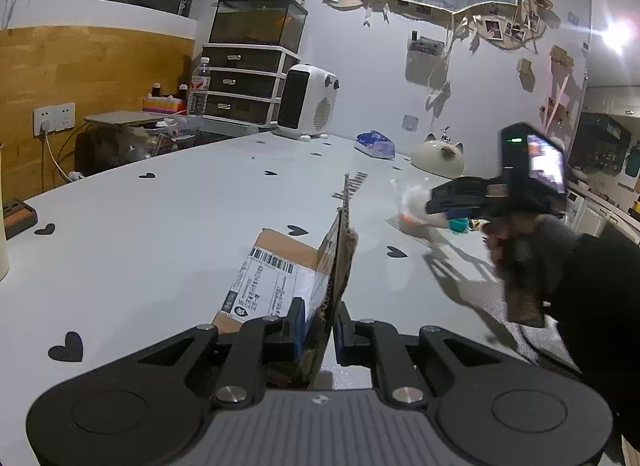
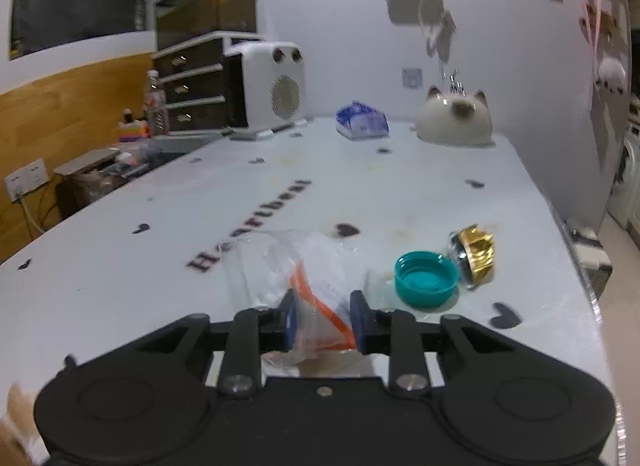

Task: Collect trash
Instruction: 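Grasp the cardboard box with the left tool while the right tool grasps the clear bag, then lift and carry the box with the left tool while the right tool carries the bag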

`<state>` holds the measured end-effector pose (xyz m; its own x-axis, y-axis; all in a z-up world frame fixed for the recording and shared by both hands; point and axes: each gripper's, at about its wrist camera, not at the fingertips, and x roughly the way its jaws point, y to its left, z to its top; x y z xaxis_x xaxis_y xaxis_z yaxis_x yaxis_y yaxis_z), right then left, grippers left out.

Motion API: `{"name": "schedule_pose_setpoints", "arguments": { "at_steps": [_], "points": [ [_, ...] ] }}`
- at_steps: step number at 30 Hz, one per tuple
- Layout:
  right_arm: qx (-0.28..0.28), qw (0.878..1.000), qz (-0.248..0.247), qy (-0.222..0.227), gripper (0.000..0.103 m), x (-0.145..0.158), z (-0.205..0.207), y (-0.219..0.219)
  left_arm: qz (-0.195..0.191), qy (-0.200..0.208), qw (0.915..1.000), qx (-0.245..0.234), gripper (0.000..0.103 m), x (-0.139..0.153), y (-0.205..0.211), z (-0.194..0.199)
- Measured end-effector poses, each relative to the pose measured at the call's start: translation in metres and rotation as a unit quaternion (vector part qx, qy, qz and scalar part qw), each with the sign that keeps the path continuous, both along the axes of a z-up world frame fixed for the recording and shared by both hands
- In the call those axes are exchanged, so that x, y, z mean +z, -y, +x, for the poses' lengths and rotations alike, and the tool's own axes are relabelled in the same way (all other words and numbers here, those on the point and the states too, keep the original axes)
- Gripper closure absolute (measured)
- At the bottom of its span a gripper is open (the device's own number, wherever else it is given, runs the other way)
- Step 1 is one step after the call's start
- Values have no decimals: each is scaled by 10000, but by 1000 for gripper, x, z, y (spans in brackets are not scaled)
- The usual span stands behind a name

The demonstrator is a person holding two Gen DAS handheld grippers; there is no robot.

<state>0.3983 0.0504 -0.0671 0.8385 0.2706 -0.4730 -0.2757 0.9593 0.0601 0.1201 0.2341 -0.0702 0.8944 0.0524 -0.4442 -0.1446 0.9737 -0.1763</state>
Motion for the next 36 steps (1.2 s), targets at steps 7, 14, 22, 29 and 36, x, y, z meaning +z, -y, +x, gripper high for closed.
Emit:
{"name": "schedule_pose_setpoints", "arguments": {
  "at_steps": [7, 14, 22, 29, 36],
  "points": [
    [405, 9976, 563, -54, 97, 19, -49, 35, -6, -191, 9997, 120, 88, 6, 2, 4],
    [732, 9931, 889, -236, 97, 28, -102, 67, 17, -109, 9999, 116, 93, 11, 10, -2],
    [849, 9891, 1137, -402, 98, 30, -145, 98, -27, 197, 9998, 32, 93, 25, 32, -13],
    [860, 9884, 1215, -307, 98, 36, -172, 119, 92, 410, 9991, -107, 93, 38, 58, -23],
    [738, 9883, 1329, -78, 98, 49, -199, 157, 122, 587, 9976, -345, 93, 49, 88, -26]
  ]
}}
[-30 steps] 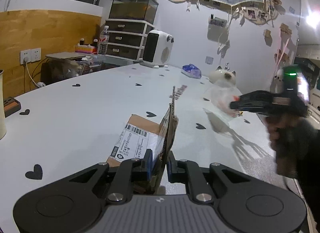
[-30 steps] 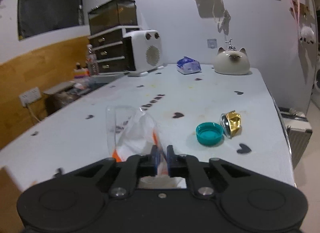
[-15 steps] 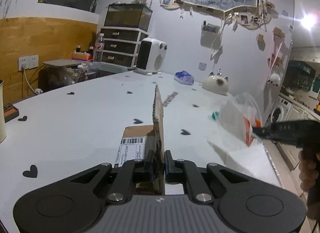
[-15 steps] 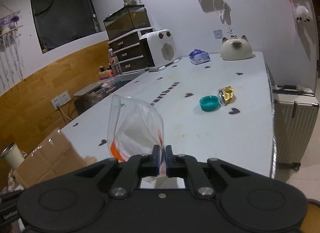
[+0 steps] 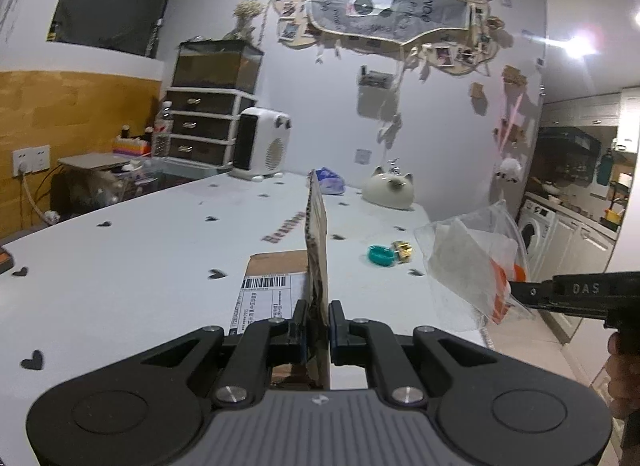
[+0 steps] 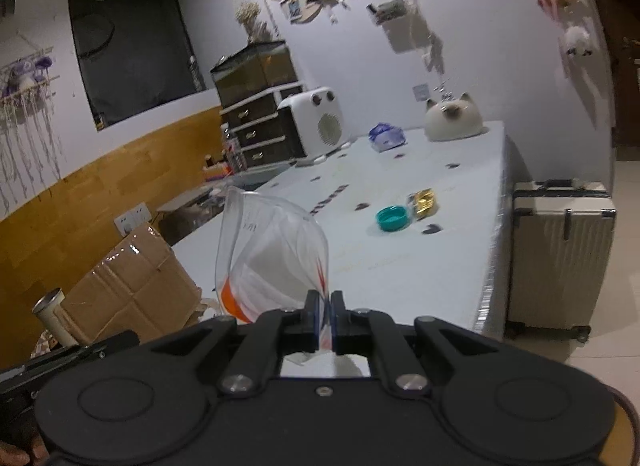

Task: Collect trash
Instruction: 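Lift and carry the box with the left tool while the right tool carries the bag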

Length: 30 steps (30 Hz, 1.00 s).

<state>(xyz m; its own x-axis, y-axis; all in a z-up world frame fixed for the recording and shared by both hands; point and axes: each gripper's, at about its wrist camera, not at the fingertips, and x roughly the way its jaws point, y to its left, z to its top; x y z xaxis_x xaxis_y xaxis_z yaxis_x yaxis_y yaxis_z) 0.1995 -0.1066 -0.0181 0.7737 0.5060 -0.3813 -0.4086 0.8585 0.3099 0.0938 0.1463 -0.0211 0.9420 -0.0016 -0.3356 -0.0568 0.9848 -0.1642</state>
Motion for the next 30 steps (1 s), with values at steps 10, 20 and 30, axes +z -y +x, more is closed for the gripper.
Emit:
{"name": "schedule_pose_setpoints", "arguments": {
  "at_steps": [10, 20, 30],
  "points": [
    [-658, 9978, 3, 96, 98, 4, -33, 84, -56, 161, 9964, -833, 93, 11, 77, 17],
    [-1462, 9891, 43, -176, 98, -20, -53, 175, -202, -96, 9846, -1732, 93, -3, 170, 38],
    [-1943, 9787, 240, -612, 98, -62, -60, 242, -560, -876, 9690, -2239, 93, -52, 252, 63]
  ]
}}
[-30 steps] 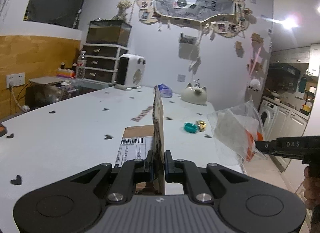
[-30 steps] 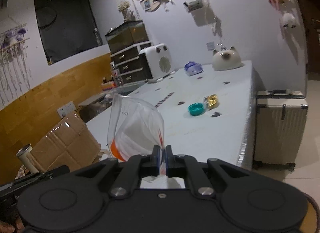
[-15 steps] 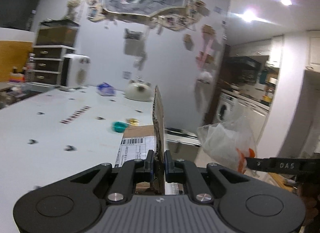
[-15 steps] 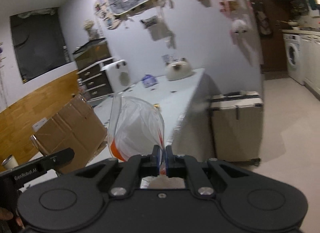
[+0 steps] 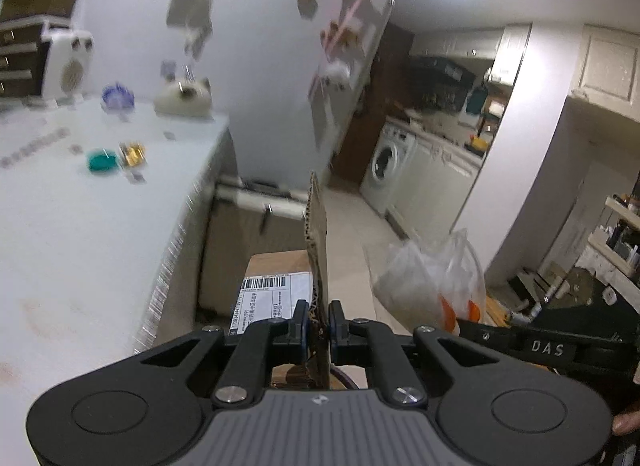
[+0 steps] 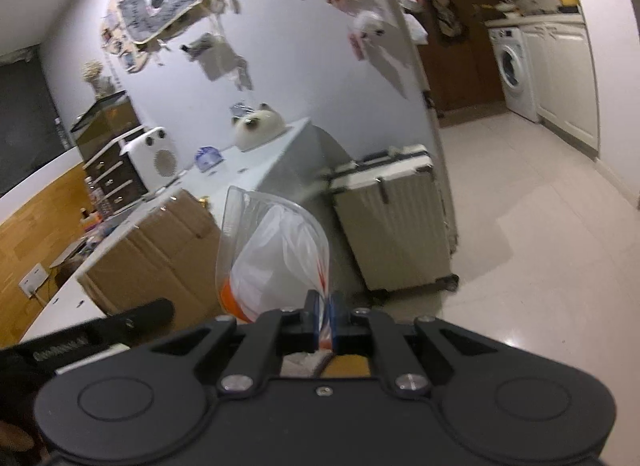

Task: Collect trash
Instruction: 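Lift and carry the box with the left tool while the right tool carries the bag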

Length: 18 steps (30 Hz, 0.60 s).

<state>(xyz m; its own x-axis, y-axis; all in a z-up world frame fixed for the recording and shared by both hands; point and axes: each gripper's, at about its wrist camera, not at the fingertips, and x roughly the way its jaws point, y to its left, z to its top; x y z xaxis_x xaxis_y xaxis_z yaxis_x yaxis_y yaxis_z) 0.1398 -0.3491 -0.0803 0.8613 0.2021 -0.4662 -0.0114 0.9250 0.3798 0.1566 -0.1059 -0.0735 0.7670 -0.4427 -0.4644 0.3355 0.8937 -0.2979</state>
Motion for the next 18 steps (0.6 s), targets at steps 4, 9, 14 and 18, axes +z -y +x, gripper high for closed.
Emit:
{"name": "schedule_pose_setpoints", "arguments": {
  "at_steps": [4, 9, 14, 18],
  "points": [
    [-109, 9997, 77, -189, 98, -18, 2, 17, -59, -533, 9985, -100, 93, -36, 28, 15],
    [-221, 9984, 145, -496, 98, -43, 7, 36, -88, -1144, 9931, -227, 93, -85, 56, 37],
    [-262, 9968, 181, -733, 98, -62, 16, 46, -174, -1673, 9854, -280, 93, -134, 68, 66],
    [-242, 9955, 192, -898, 98, -76, 30, 47, -125, -1857, 9817, -409, 93, -171, 78, 94]
  ]
}}
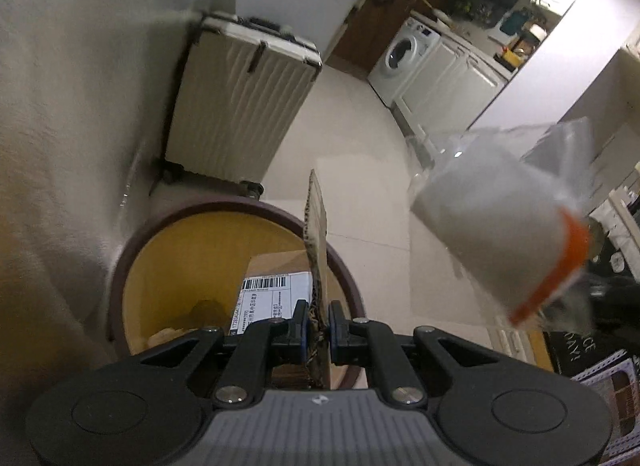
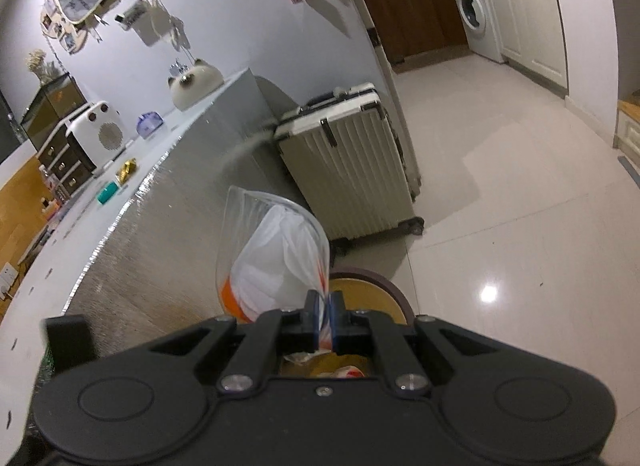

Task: Collect trash
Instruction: 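Lift and carry the box with the left tool while the right tool carries the bag, then open the left tool to drop the box while the right tool drops the bag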

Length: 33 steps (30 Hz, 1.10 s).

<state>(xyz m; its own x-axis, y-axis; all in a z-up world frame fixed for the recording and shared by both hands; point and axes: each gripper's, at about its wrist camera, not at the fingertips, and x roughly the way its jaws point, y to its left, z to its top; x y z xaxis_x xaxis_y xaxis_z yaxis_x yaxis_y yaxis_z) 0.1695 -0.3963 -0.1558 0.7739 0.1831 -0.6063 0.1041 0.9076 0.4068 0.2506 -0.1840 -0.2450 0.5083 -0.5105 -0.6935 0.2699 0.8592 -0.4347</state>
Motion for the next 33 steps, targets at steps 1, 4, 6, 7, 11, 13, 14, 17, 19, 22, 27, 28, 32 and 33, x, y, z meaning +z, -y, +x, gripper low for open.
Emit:
{"name": "schedule_pose_setpoints", "arguments": {
  "at_steps": [1, 4, 6, 7, 11, 13, 14, 17, 19, 22, 27, 28, 32, 33],
  "points": [
    [7, 10000, 6, -46, 98, -4, 4, -1, 64, -9, 10000, -36, 92, -9, 3, 6],
    [41, 9998, 21, -169, 98, -13, 16, -3, 167, -162, 9997, -113, 92, -37, 8, 25],
    [53, 9997, 25, -255, 98, -19, 24, -4, 143, -442, 9987, -205, 92, -55, 13, 33],
    [59, 9996, 20, -291, 97, -21, 27, -4, 128, -580, 9979, -258, 92, -64, 15, 35],
    [80, 9990, 15, -439, 97, -32, 44, -5, 83, -967, 9944, -409, 92, -96, 20, 37],
    [105, 9986, 41, -520, 97, -39, 52, -6, 71, -1015, 9939, -434, 91, -106, 20, 38],
    [117, 9983, 51, -568, 97, -43, 56, -7, 76, -1046, 9935, -445, 90, -111, 20, 39],
    [179, 9969, 78, -757, 97, -55, 71, -11, 51, -1153, 9924, -432, 82, -123, 15, 39],
    [244, 9957, 76, -887, 97, -65, 80, -15, -84, -1326, 9901, -456, 64, -129, 9, 40],
    [300, 9936, -37, -1084, 97, -78, 94, -21, -338, -1265, 9901, -502, 45, -122, 1, 34],
    [384, 9899, -186, -1348, 97, -99, 113, -31, -544, -1040, 9917, -523, 31, -101, -1, 18],
    [413, 9888, -217, -1416, 96, -105, 118, -32, -513, -1004, 9922, -526, 30, -98, -2, 15],
    [354, 9836, -406, -1719, 59, -123, 132, -36, -115, -870, 9947, -544, 22, -84, -2, 6],
    [332, 9831, -447, -1746, 58, -125, 132, -36, 6, -875, 9949, -504, 21, -81, -2, 4]
  ]
}}
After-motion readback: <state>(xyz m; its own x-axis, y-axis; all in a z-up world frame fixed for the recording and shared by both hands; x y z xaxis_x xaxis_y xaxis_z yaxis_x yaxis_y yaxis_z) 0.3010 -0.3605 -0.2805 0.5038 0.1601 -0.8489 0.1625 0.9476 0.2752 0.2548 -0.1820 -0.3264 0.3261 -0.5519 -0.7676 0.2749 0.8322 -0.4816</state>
